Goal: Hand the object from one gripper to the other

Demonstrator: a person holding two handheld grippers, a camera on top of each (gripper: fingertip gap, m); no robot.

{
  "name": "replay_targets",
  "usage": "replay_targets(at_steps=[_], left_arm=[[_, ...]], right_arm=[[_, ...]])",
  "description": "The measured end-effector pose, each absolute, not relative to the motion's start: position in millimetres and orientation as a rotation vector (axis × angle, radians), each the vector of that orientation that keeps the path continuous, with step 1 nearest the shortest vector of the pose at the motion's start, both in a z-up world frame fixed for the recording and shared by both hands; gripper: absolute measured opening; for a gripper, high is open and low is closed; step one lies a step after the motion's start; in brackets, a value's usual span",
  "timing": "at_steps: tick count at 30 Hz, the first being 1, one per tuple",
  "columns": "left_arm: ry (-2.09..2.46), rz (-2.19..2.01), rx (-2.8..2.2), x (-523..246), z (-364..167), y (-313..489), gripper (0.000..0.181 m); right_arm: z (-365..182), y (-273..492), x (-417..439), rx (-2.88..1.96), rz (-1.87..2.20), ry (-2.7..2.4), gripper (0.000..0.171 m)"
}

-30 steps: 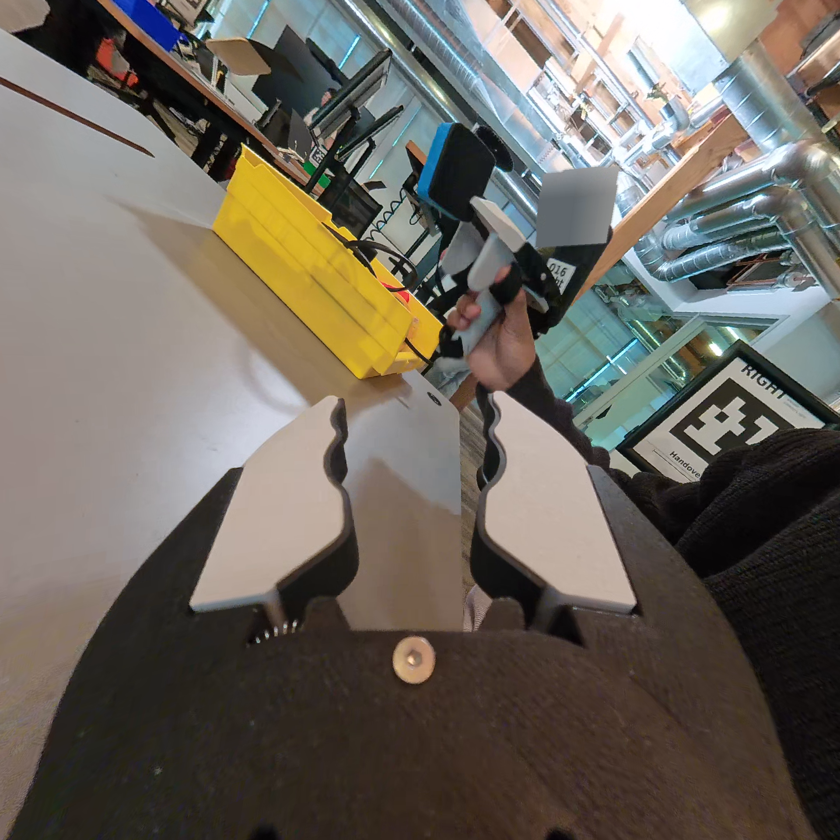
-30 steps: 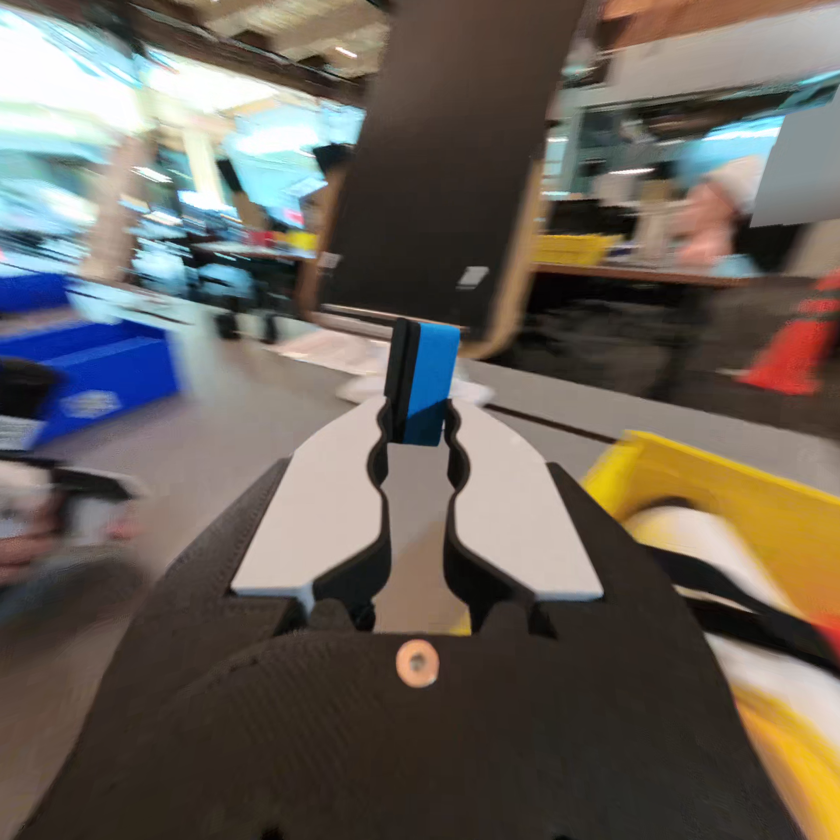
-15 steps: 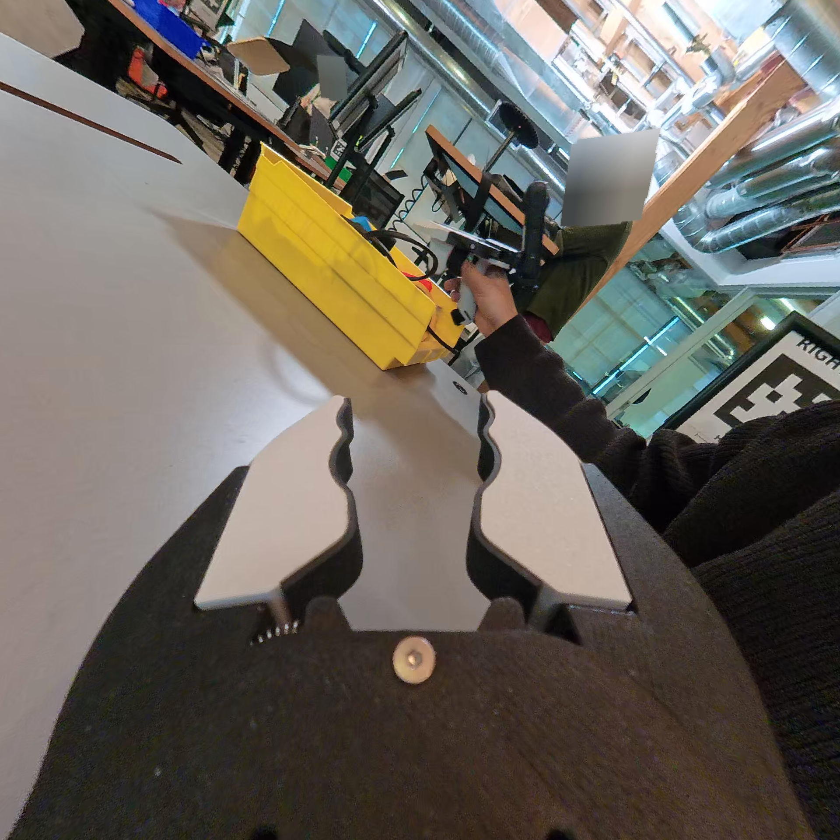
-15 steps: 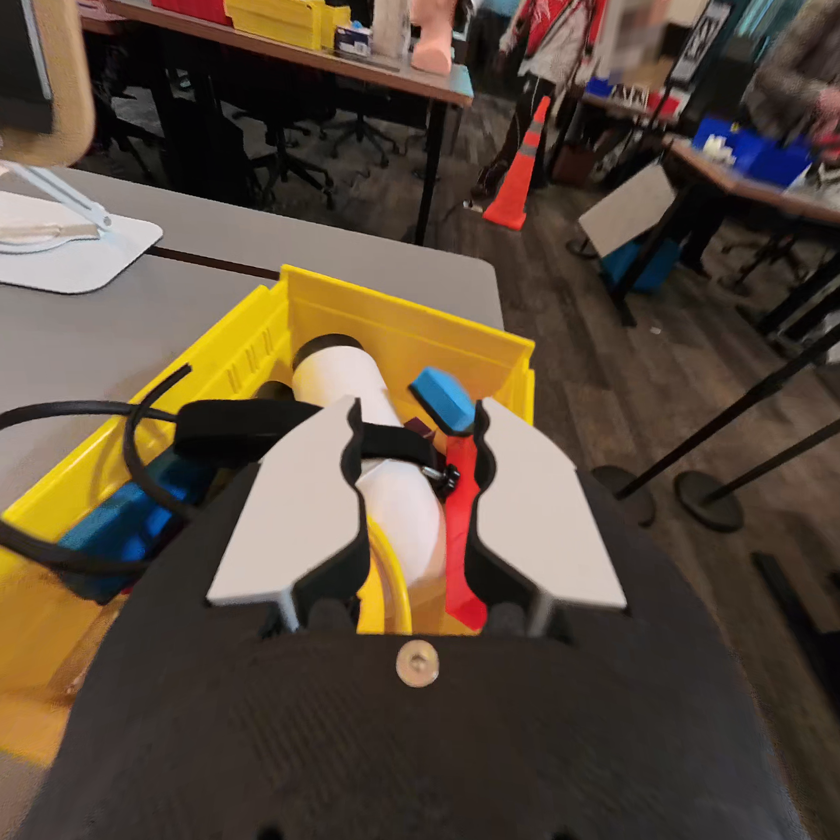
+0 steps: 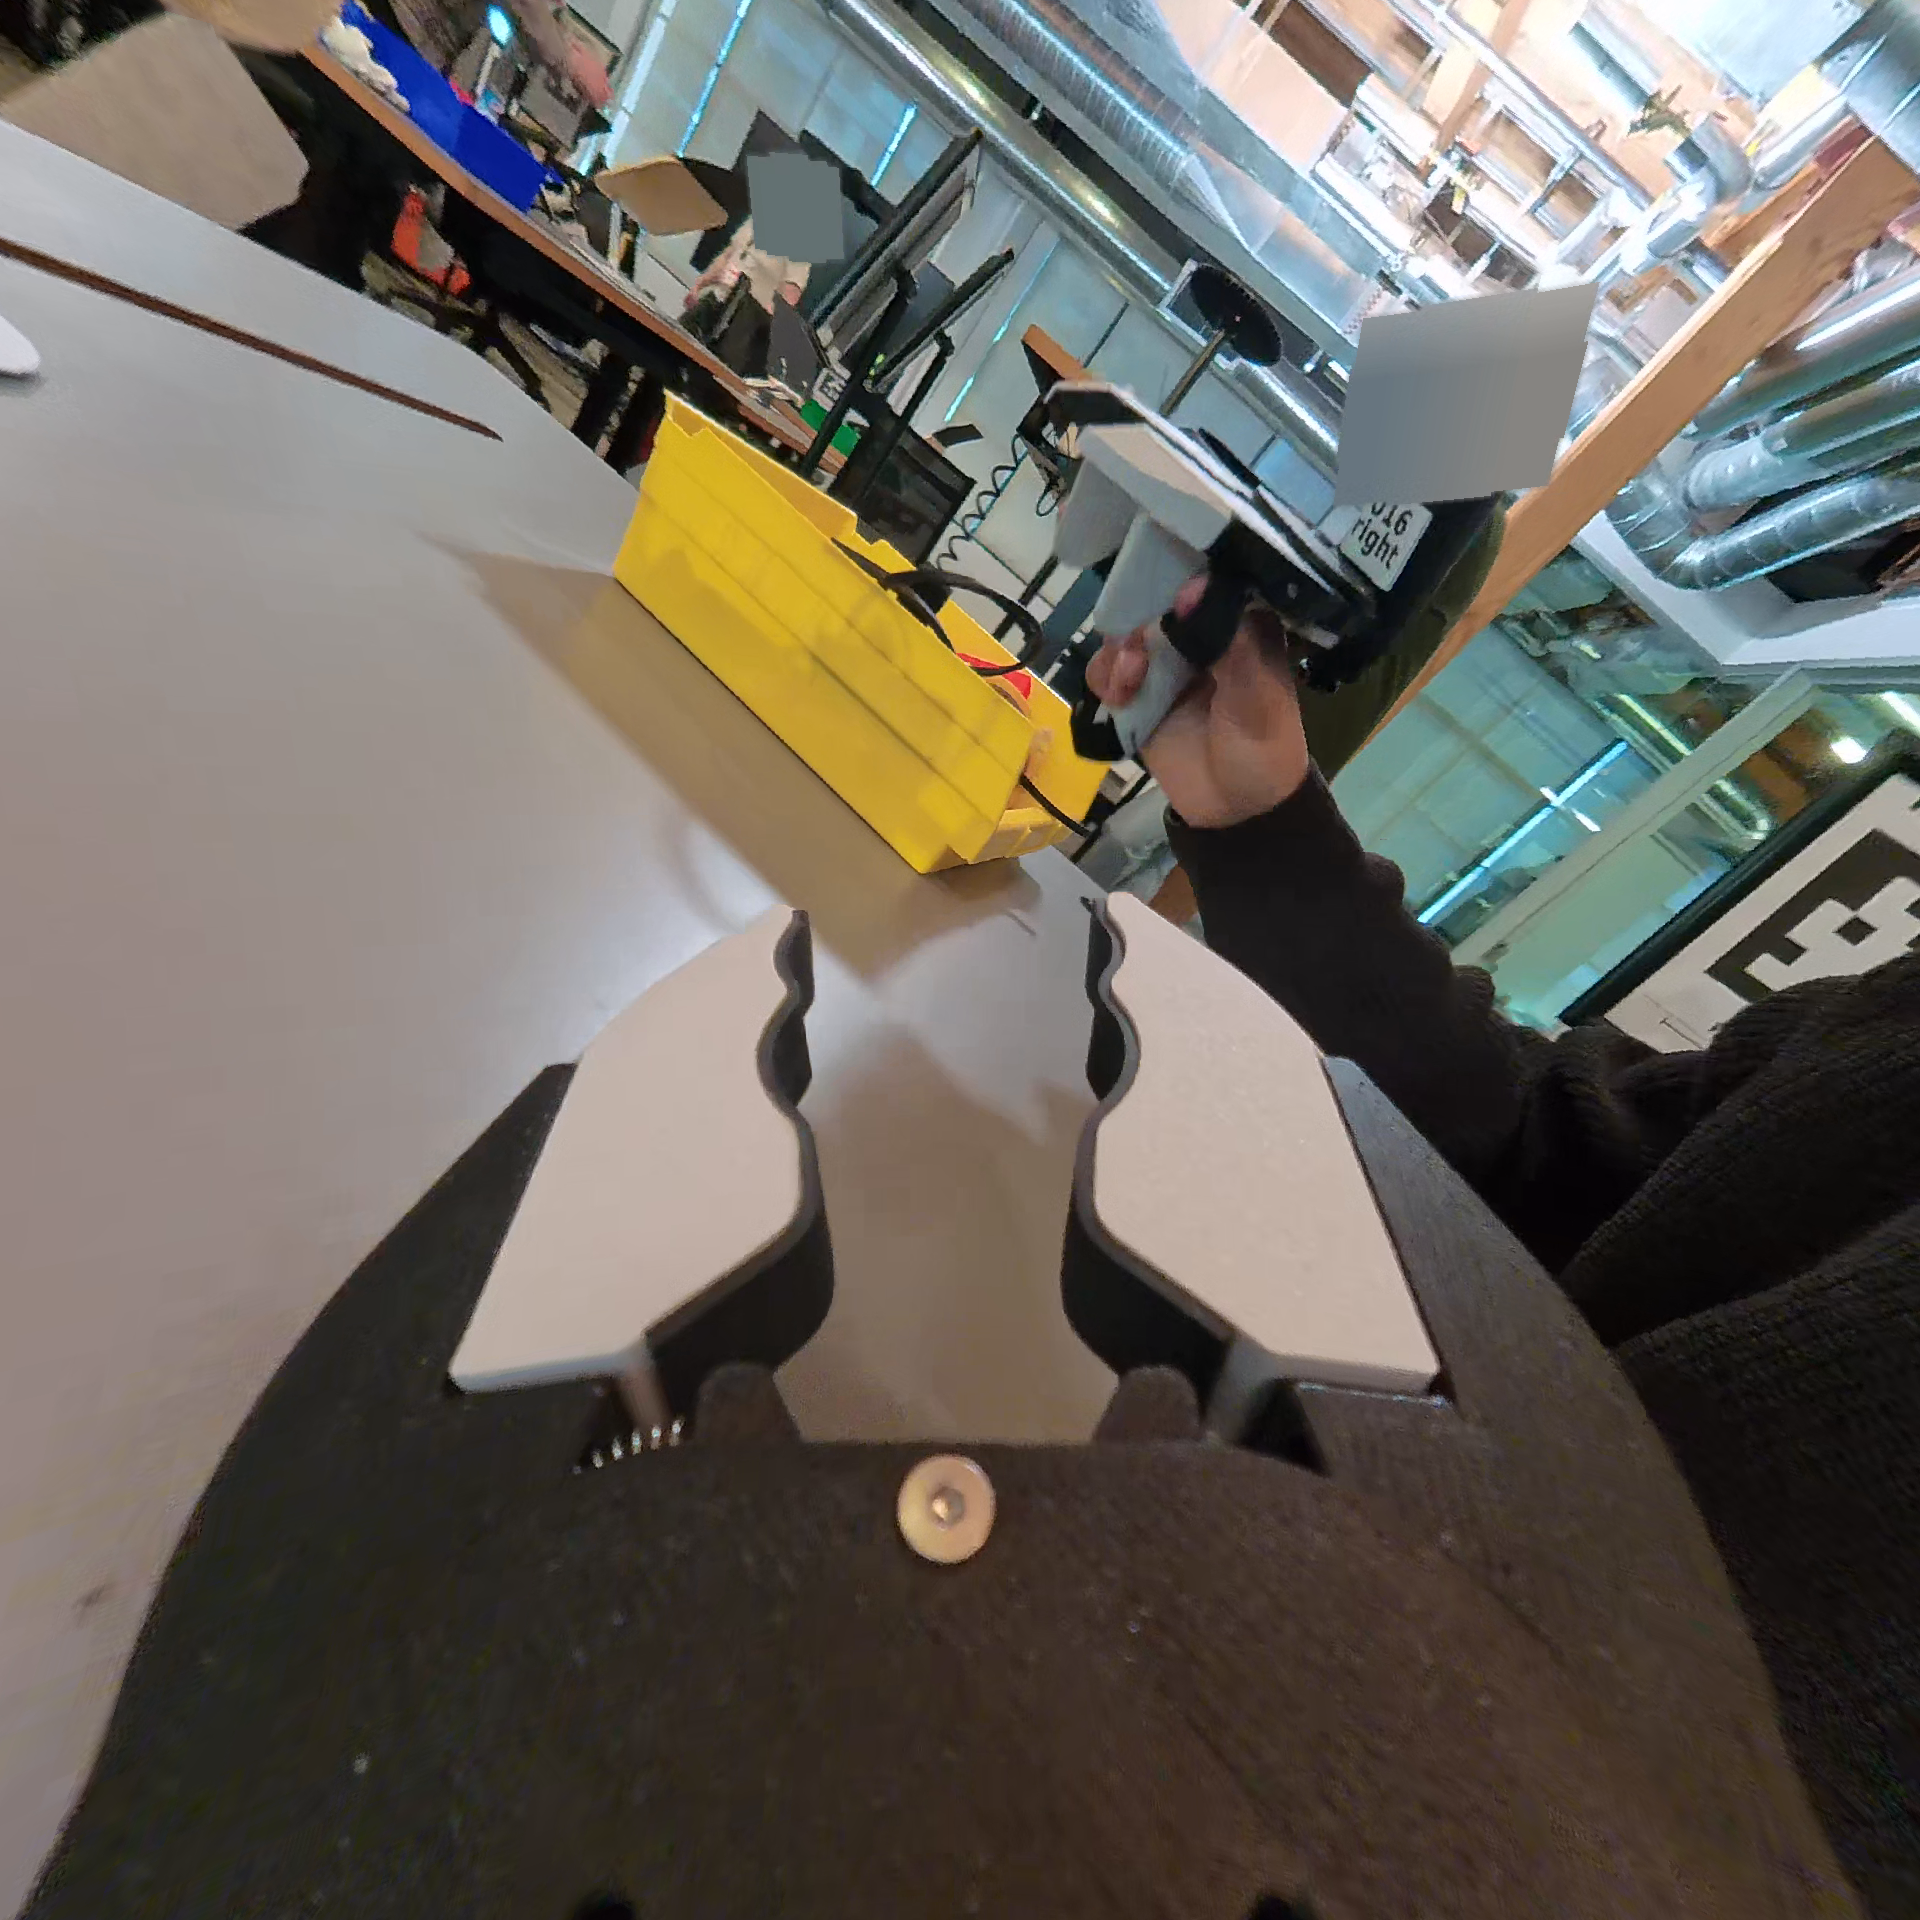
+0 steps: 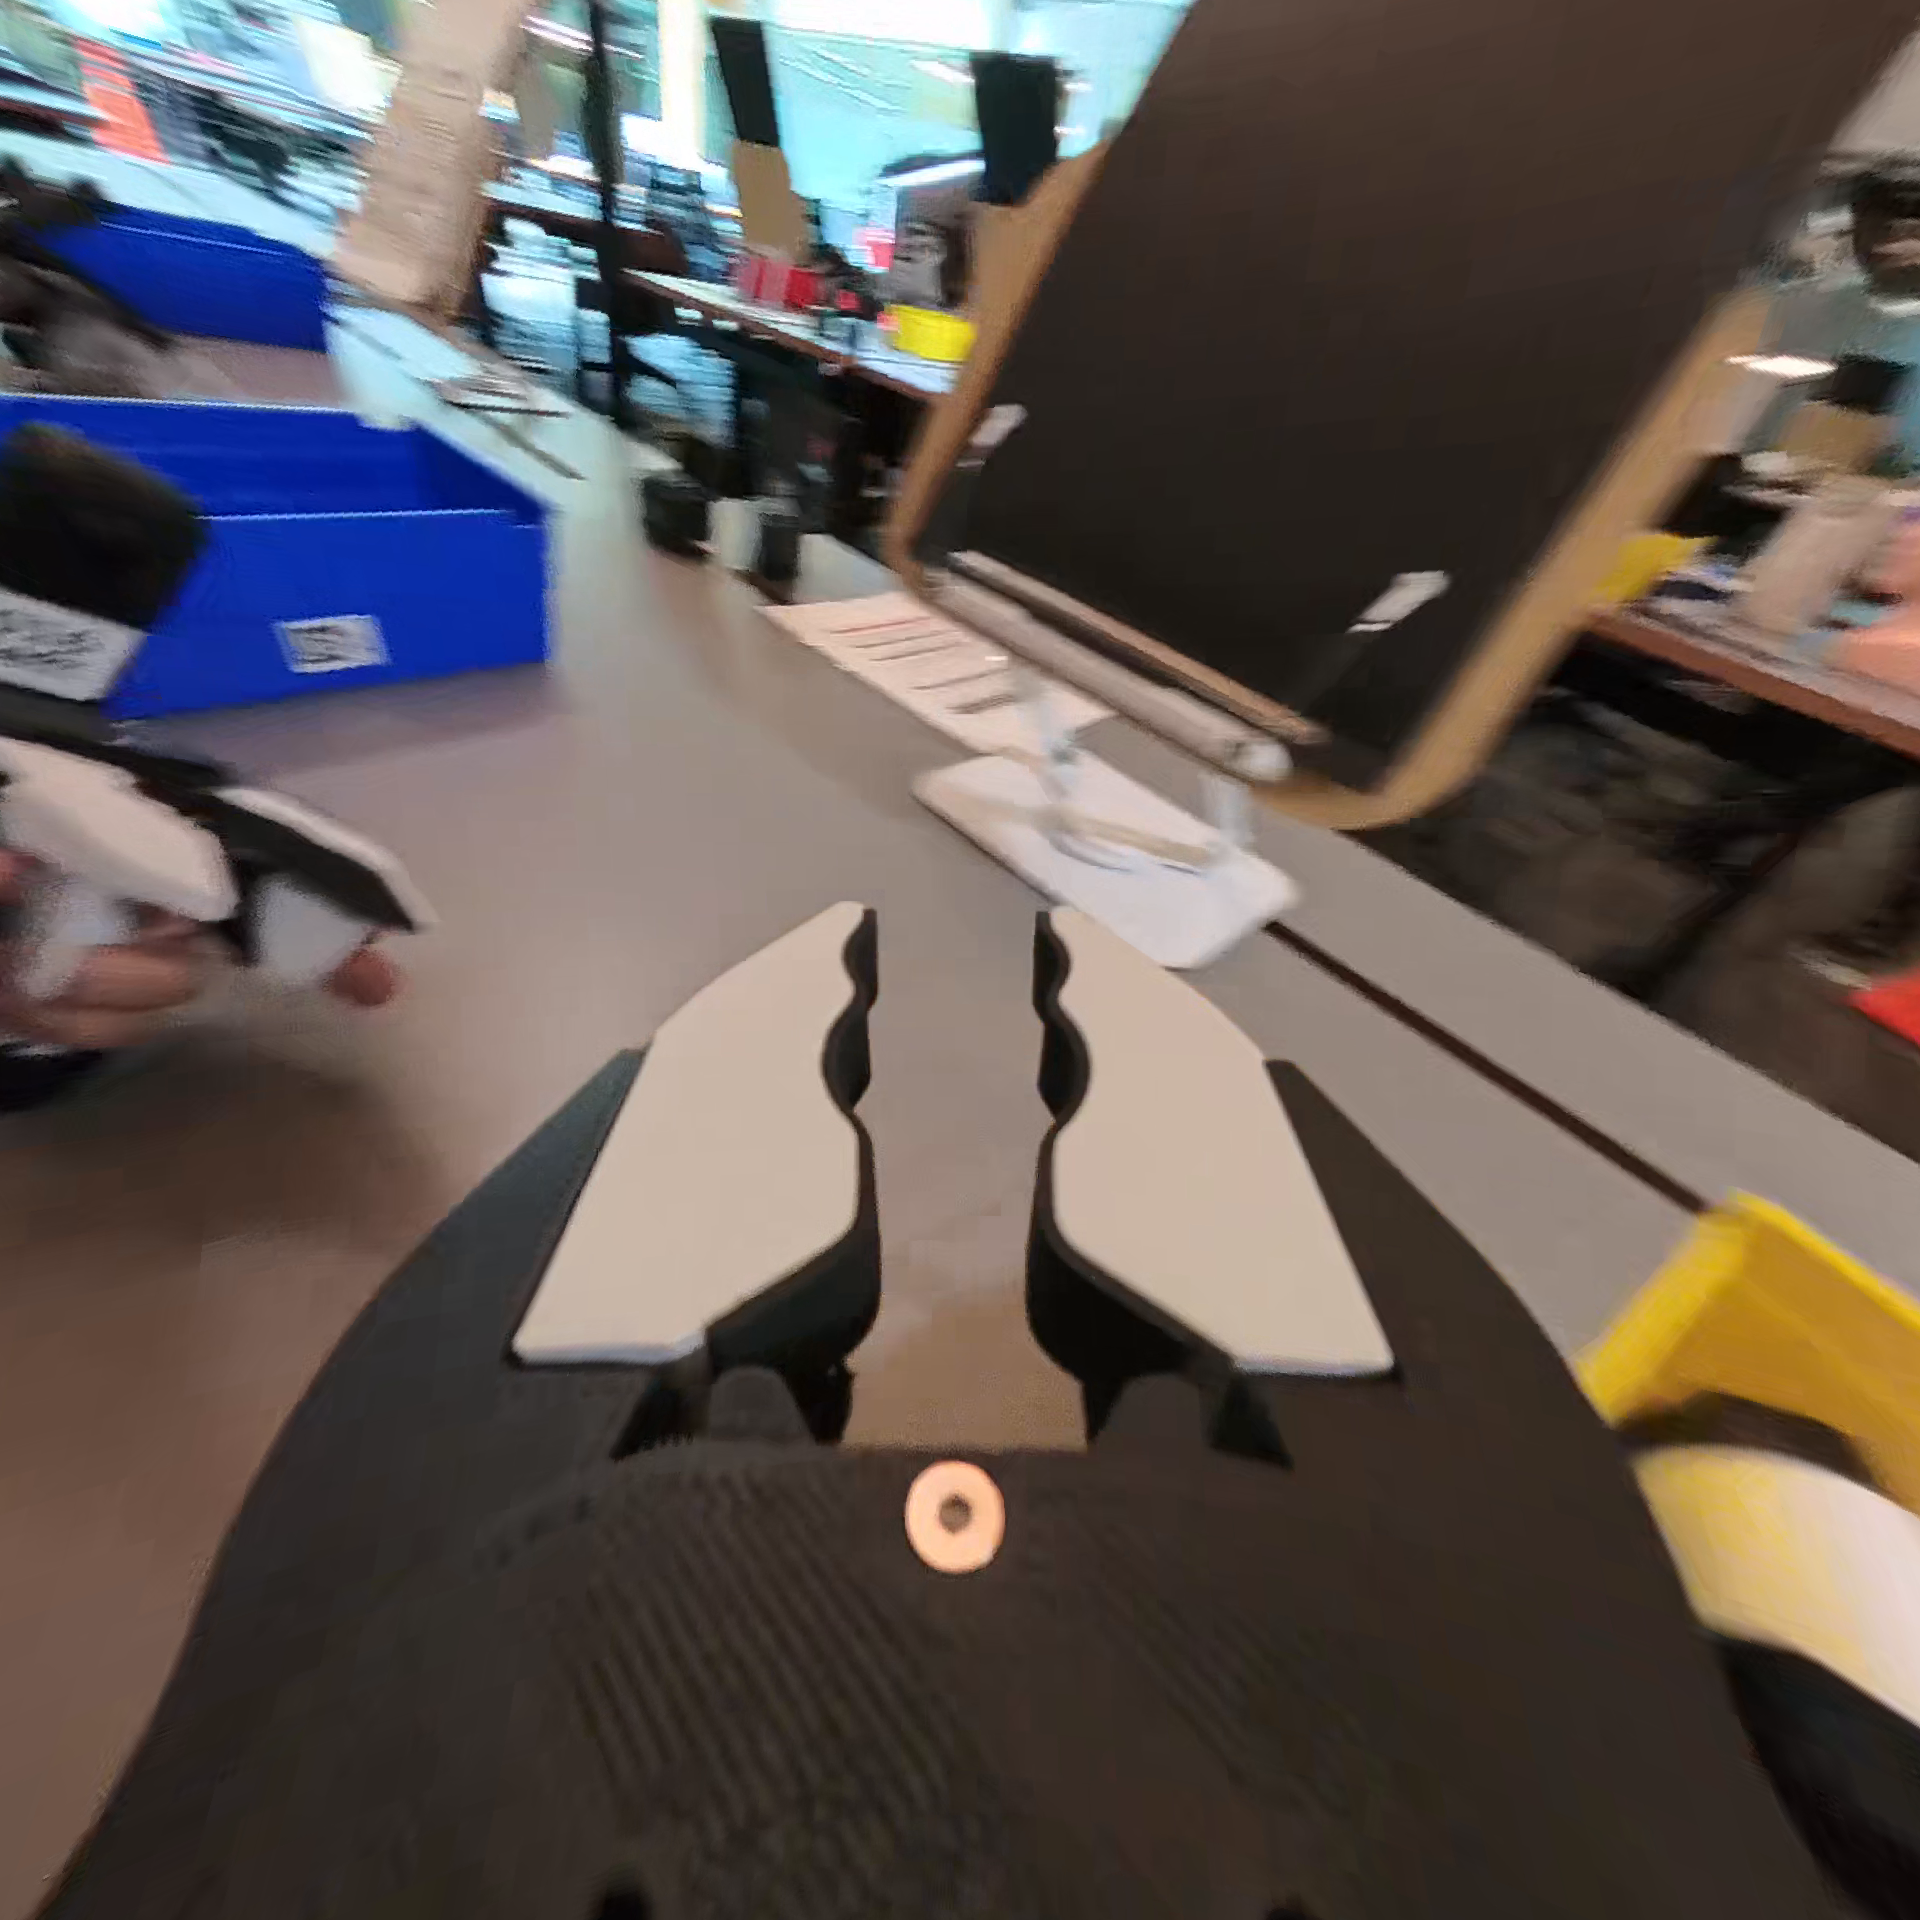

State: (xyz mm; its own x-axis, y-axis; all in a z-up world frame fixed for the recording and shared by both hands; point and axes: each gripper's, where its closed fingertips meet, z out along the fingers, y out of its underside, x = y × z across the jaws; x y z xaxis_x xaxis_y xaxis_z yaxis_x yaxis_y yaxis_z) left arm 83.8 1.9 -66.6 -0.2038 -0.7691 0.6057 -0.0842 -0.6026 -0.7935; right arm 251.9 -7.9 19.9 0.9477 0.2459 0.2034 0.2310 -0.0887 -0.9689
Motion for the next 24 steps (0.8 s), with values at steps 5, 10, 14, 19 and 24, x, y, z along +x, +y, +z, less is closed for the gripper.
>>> replay_targets(at_steps=[5, 10, 14, 19, 24], left_arm=[[1.01, -1.688, -1.49, 64.6, -28.8, 25.6, 0.051], [0.844, -1.344, -1.385, -19.3, 54.4, 107.6, 0.042], [0.695, -0.934, -1.595, -126.3, 56.3, 197.9, 0.047], [0.528, -0.666, -1.834, -239.7, 12.9, 249.7, 0.043], [0.645, -0.447, -2.067, -290.2, -35.4, 256.1, 0.04]], right_arm=[[-41.9, 12.2, 154.0, -1.73, 0.343, -0.455, 0.028], [-86.5, 7.8, 113.3, -1.842, 0.468, -0.53, 0.028], [-100.0, 8.1, 109.3, -1.873, 0.37, -0.613, 0.027], [-109.3, 7.8, 97.2, -1.897, 0.403, -0.62, 0.027], [-117.5, 8.2, 91.0, -1.922, 0.346, -0.654, 0.025]])
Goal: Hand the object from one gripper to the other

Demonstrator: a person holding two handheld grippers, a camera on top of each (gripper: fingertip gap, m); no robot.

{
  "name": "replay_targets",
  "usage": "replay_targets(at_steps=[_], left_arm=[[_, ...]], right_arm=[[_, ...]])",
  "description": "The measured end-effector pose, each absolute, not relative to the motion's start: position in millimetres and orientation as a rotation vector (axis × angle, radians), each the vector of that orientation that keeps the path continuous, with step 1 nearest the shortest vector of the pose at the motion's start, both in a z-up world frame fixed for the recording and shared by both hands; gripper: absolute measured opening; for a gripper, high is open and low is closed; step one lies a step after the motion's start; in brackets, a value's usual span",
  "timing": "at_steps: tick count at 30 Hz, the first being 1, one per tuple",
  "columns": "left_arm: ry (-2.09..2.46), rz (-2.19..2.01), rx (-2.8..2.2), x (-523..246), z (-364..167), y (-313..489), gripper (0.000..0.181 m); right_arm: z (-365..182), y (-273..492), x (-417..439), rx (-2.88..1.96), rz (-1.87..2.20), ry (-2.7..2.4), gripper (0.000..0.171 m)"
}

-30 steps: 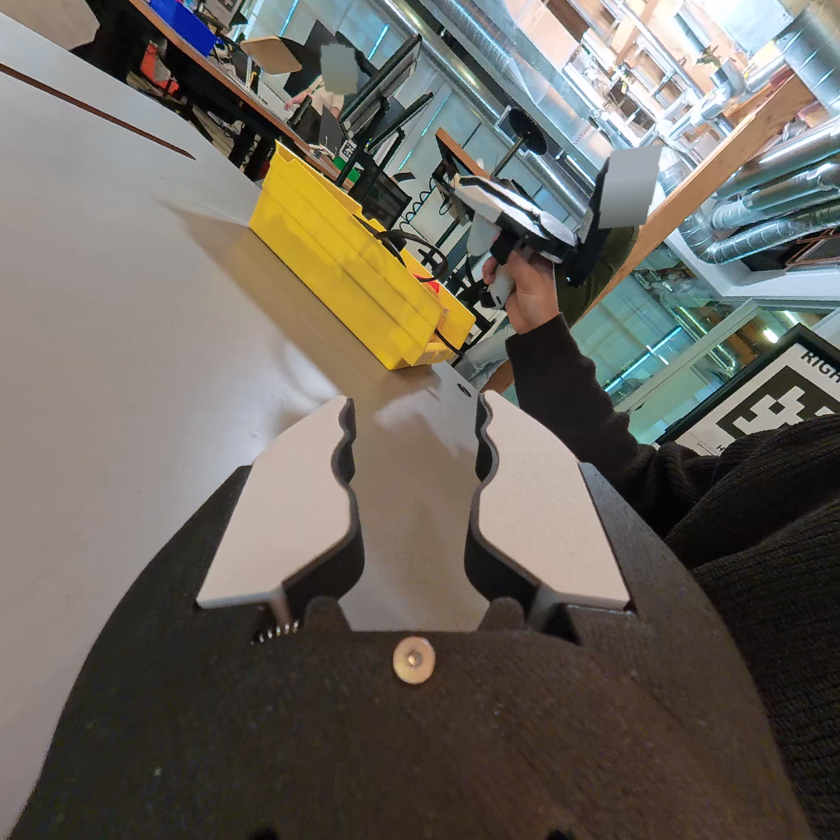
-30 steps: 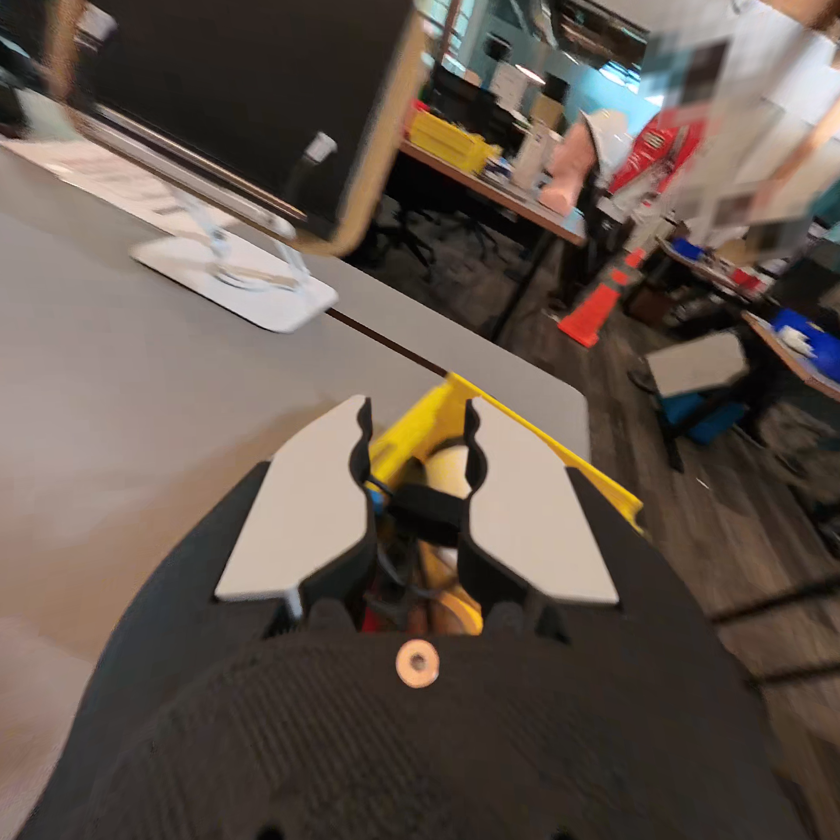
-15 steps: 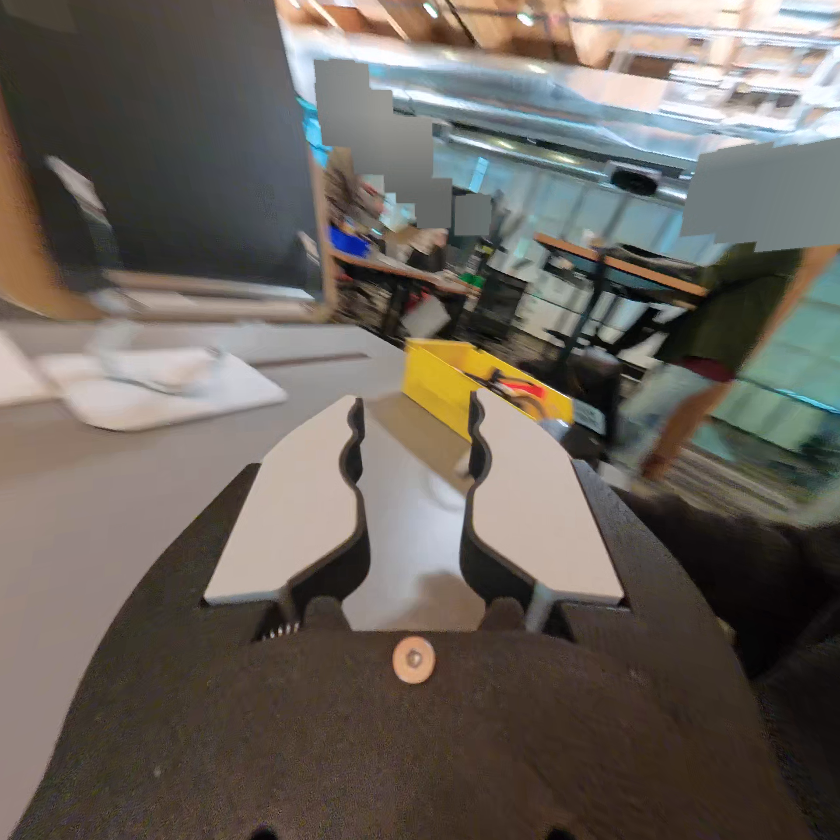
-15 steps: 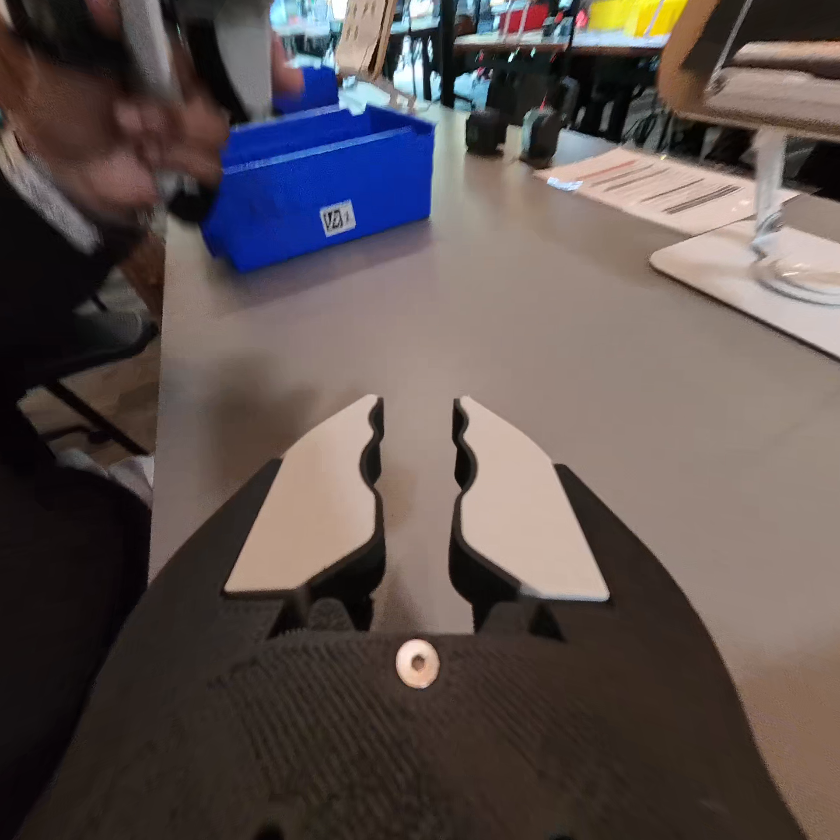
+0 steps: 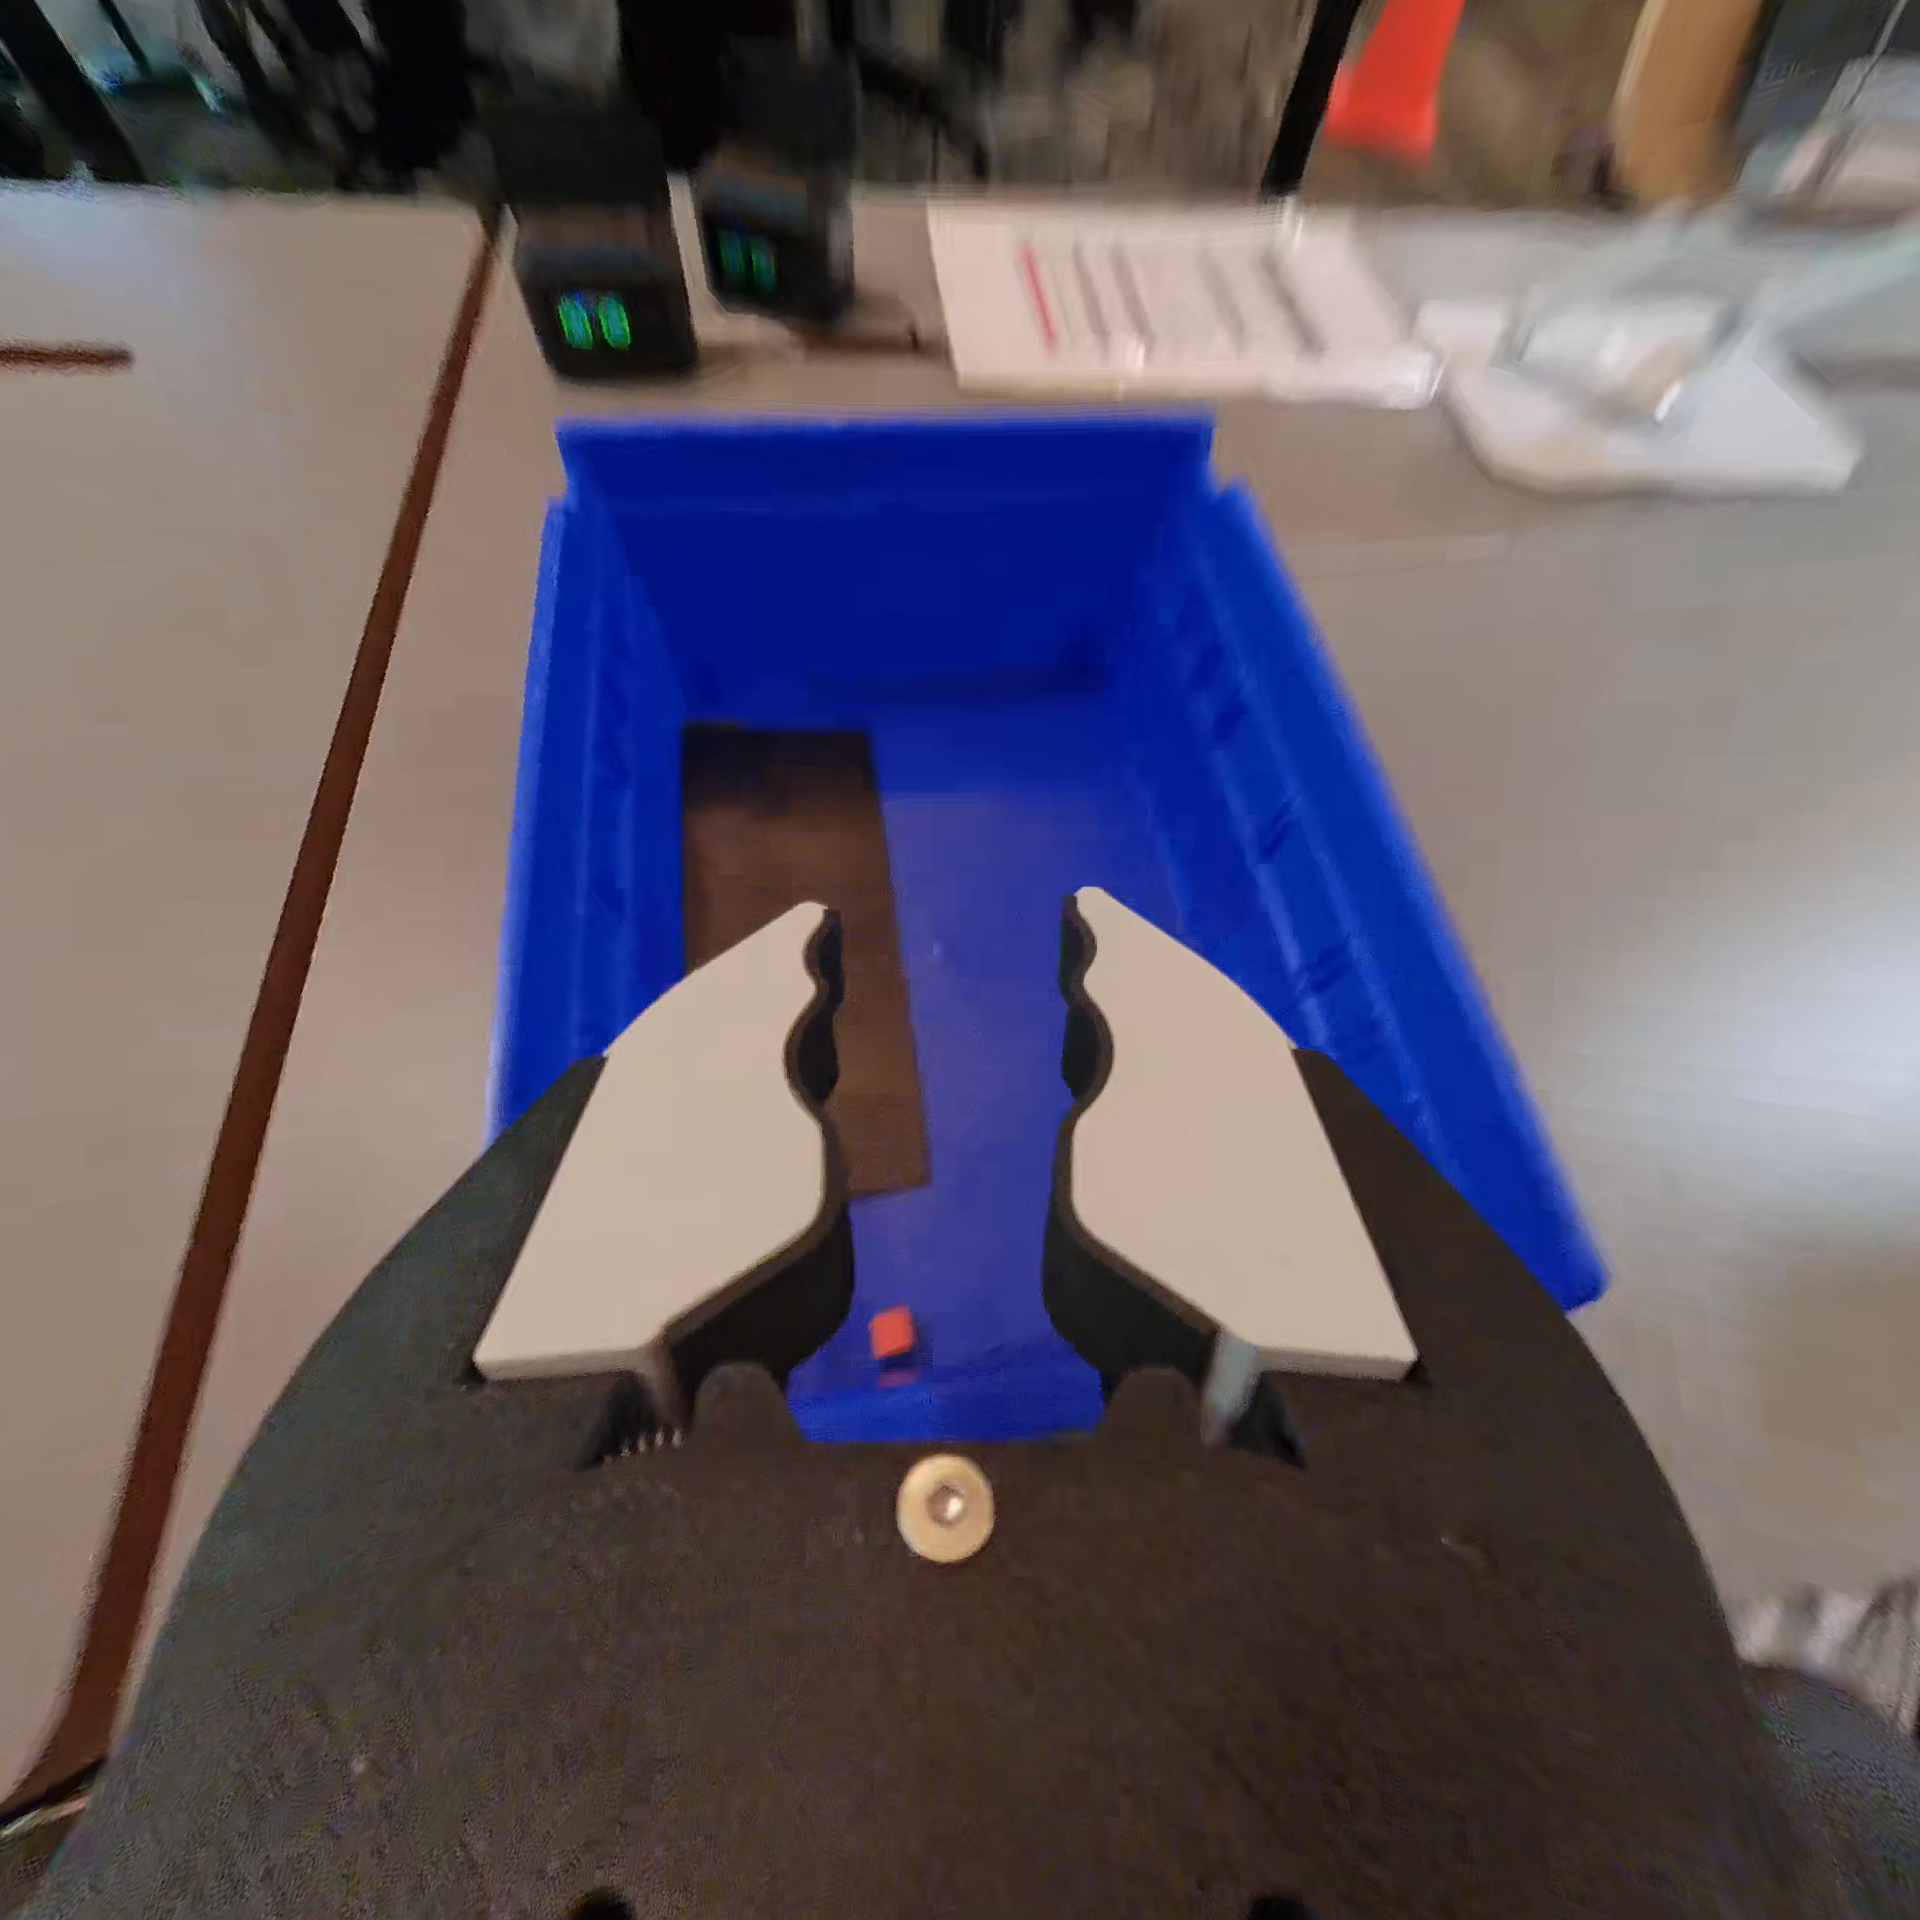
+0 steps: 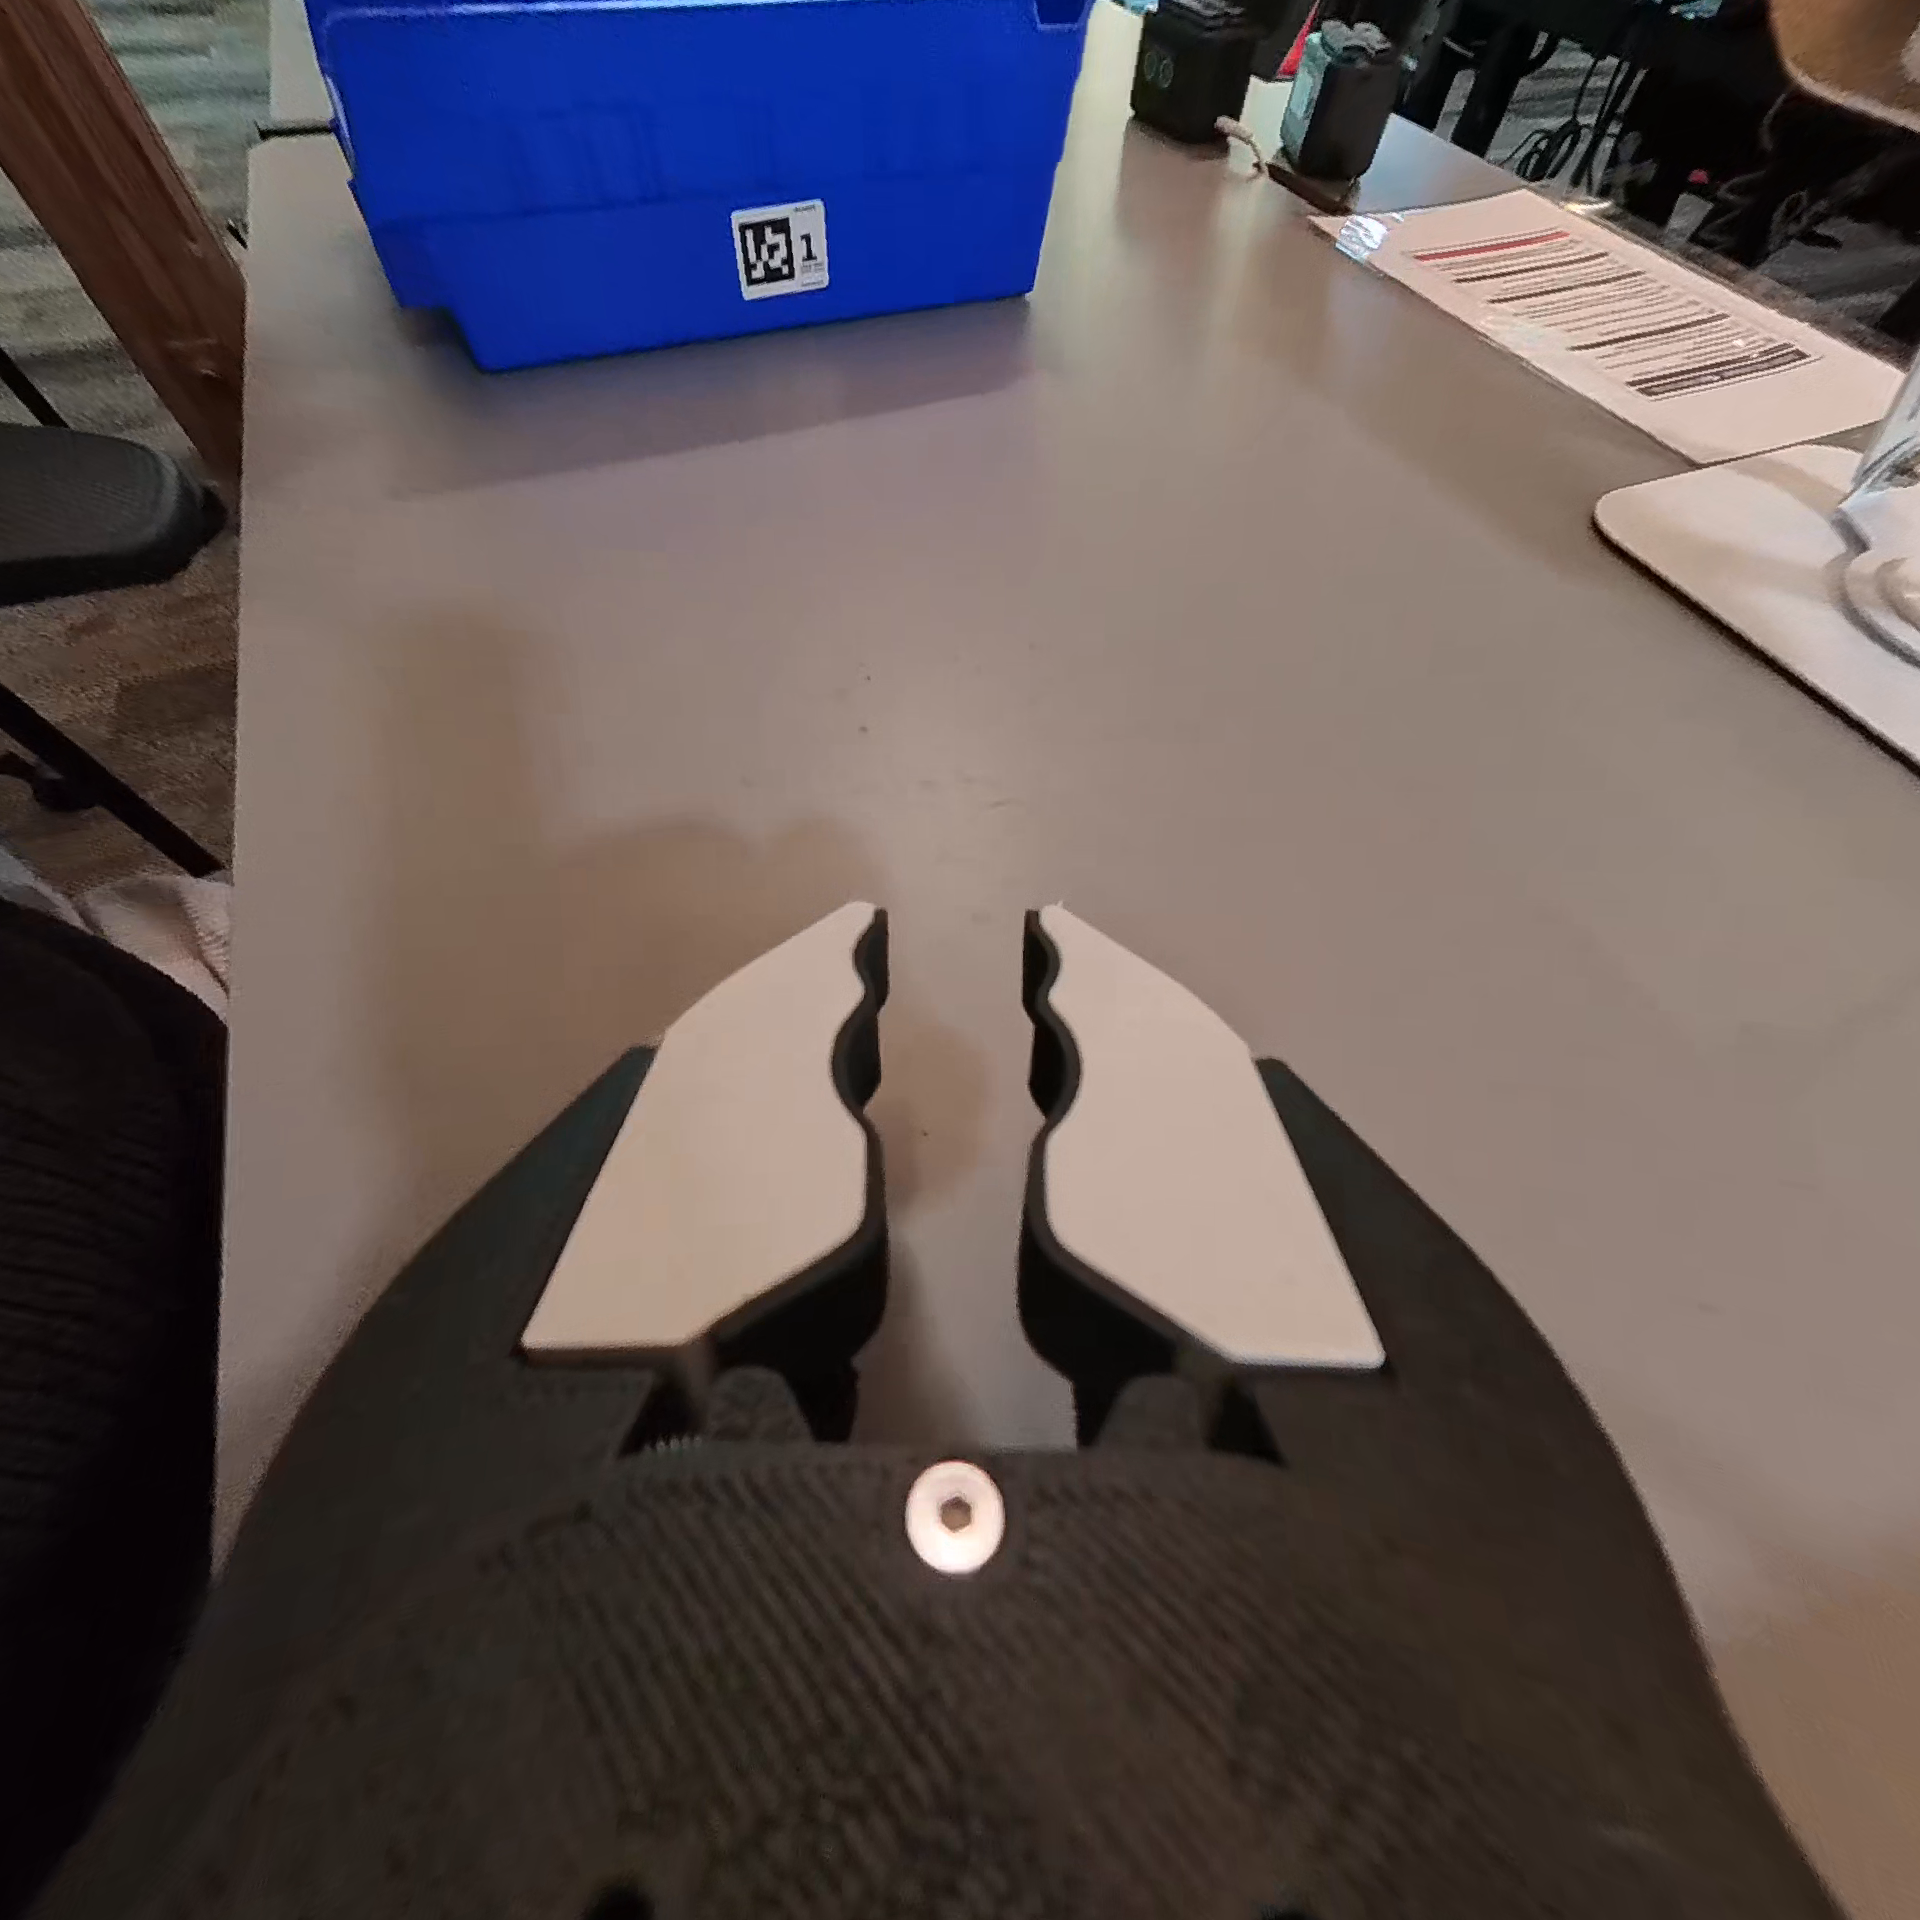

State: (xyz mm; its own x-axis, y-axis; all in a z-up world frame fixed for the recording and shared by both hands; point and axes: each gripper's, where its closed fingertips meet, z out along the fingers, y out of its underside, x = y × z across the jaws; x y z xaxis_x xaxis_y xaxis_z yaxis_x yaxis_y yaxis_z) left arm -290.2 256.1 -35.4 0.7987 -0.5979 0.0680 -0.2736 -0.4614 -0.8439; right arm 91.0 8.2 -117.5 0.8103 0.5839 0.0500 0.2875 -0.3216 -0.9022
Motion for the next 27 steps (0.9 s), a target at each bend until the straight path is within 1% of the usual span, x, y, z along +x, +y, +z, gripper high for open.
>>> replay_targets(at_steps=[5, 11, 13, 18, 21, 22, 27], left_arm=[[1.118, -0.231, -2.468, -313.9, -95.9, 241.4, 0.044], [1.499, -0.005, -2.782, -336.1, -142.2, 229.2, 0.038], [1.638, 0.145, -2.82, -344.4, -146.7, 226.2, 0.037], [1.789, 0.169, -2.924, -344.6, -154.9, 209.8, 0.037], [1.78, 0.103, -2.966, -341.6, -159.7, 206.4, 0.031], [1.77, 0.1, -2.97, -341.4, -160.6, 207.4, 0.026], [1.743, 0.107, -2.964, -343.2, -162.7, 210.0, 0.026]], right_arm=[[-126.3, 10.7, 84.9, -1.95, 0.269, -0.722, 0.024], [-131.6, 15.9, 85.0, -1.963, 0.208, -0.757, 0.023], [-131.3, 18.0, 87.5, -1.97, 0.207, -0.736, 0.022], [-127.1, 25.2, 94.6, -1.966, 0.215, -0.674, 0.02], [-125.4, 26.5, 96.5, -1.963, 0.226, -0.655, 0.019], [-125.0, 26.4, 96.7, -1.961, 0.227, -0.652, 0.019], [-122.6, 24.9, 96.2, -1.944, 0.225, -0.656, 0.019]])
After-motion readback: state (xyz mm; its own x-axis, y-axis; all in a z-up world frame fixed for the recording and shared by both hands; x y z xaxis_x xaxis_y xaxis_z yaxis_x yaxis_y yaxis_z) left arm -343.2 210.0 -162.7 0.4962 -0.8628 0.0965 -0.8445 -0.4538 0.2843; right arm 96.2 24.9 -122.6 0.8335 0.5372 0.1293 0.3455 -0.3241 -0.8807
